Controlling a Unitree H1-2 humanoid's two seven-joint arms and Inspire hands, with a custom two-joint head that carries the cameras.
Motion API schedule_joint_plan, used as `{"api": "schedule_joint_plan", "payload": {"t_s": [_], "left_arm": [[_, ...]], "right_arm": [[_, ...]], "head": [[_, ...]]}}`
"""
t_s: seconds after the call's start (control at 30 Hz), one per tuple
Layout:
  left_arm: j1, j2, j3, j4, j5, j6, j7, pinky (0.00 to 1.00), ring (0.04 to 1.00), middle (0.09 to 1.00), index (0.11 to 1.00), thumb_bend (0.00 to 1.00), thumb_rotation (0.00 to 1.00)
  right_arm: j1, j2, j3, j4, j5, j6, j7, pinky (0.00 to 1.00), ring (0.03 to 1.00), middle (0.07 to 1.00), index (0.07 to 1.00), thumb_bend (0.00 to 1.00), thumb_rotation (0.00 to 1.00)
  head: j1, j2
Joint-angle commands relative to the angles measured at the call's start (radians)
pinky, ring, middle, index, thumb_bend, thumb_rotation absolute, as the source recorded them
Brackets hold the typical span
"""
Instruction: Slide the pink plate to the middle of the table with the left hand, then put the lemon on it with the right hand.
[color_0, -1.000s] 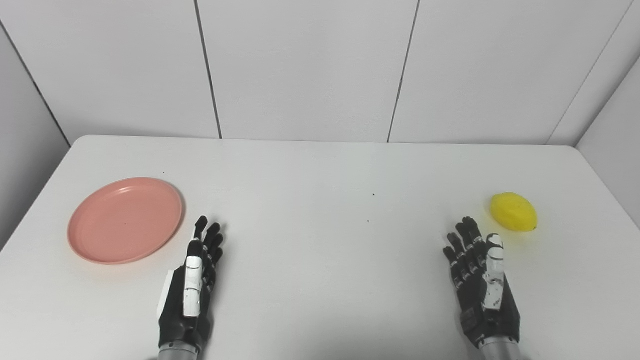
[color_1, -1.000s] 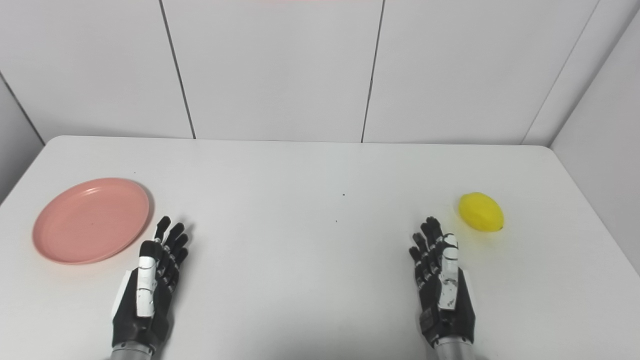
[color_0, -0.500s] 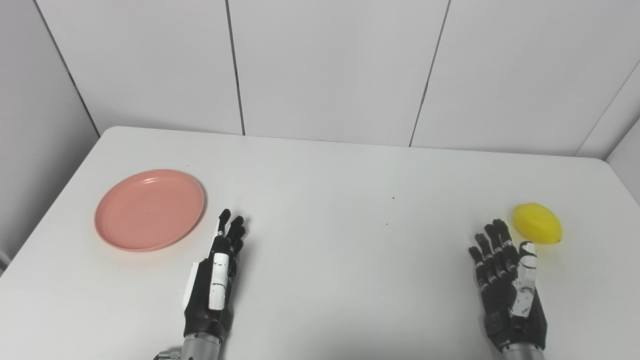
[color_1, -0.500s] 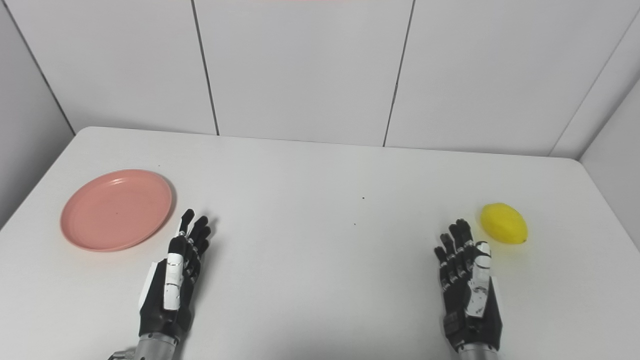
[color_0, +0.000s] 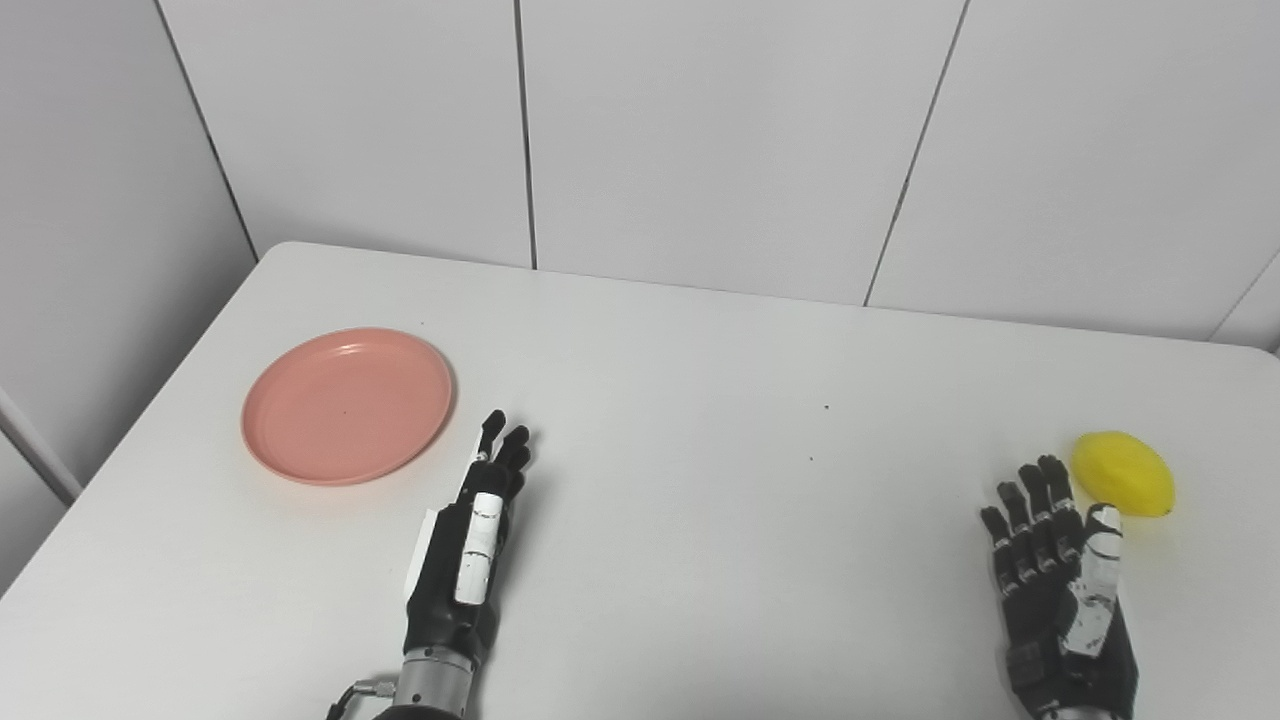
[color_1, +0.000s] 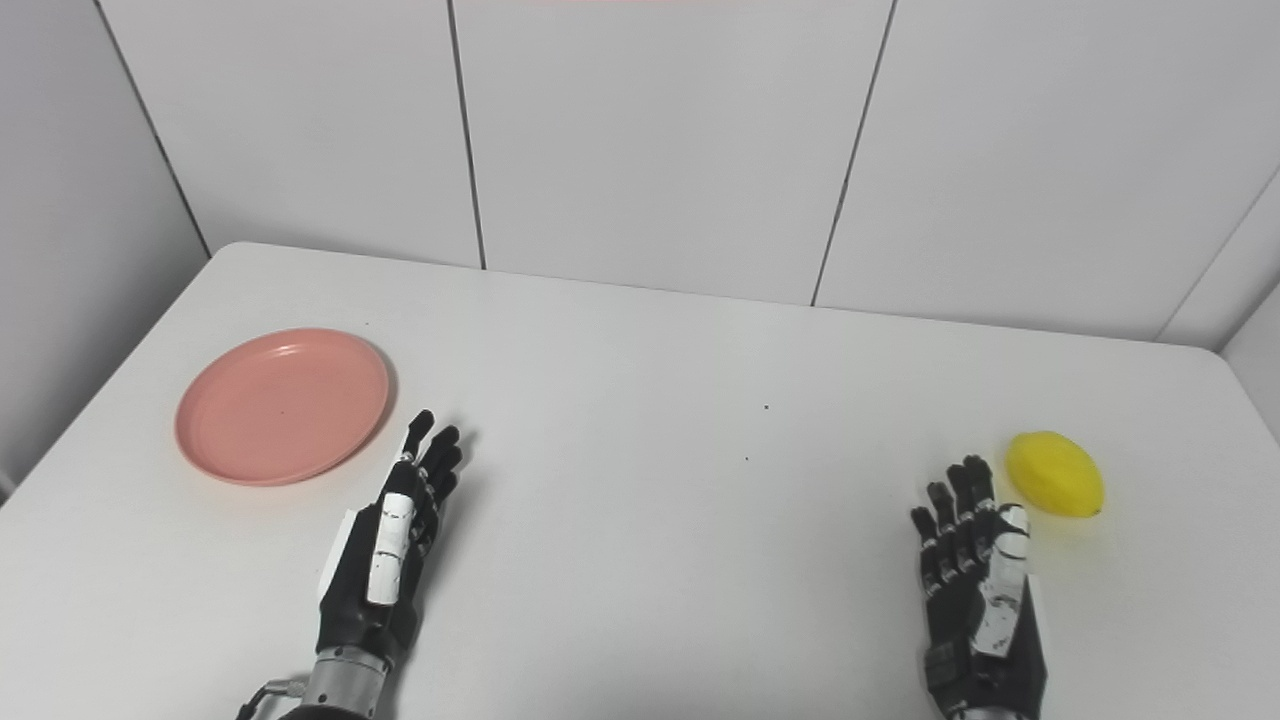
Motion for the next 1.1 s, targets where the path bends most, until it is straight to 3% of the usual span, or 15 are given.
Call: {"api": "schedule_joint_plan", "payload": {"t_s": [0.0,0.13,0.5,0.87,1.07], "left_arm": [[0.036,-0.01,-0.006,0.055,0.0,-0.038,0.005,0.99,0.965,0.954,0.963,0.7,0.97],[0.033,-0.008,-0.01,0.079,-0.005,-0.058,0.004,0.99,0.968,0.956,0.967,0.69,0.97],[0.021,-0.003,-0.012,0.12,-0.006,-0.087,0.005,0.98,0.959,0.954,0.958,0.67,0.96],[0.034,0.009,-0.009,0.091,-0.013,-0.083,-0.003,0.98,0.956,0.951,0.957,0.67,0.95],[0.056,0.012,-0.005,-0.004,-0.06,-0.027,-0.011,0.97,0.948,0.945,0.953,0.73,0.92]], "right_arm": [[0.013,-0.003,-0.008,0.03,0.005,-0.017,0.001,1.0,1.0,0.995,0.973,0.71,0.97],[0.01,-0.01,-0.009,0.053,0.005,-0.032,0.014,1.0,1.0,0.997,0.978,0.7,0.98],[0.003,-0.012,-0.007,0.087,0.002,-0.048,0.021,1.0,1.0,1.0,0.986,0.7,1.0],[0.018,-0.003,0.005,0.066,-0.013,-0.056,0.023,1.0,1.0,1.0,0.996,0.68,1.0],[0.039,0.008,0.016,0.025,-0.033,-0.048,0.006,1.0,1.0,1.0,0.989,0.69,0.99]], "head": [[0.0,-0.009],[0.02,-0.044],[0.028,-0.08],[0.022,-0.066],[0.012,-0.045]]}}
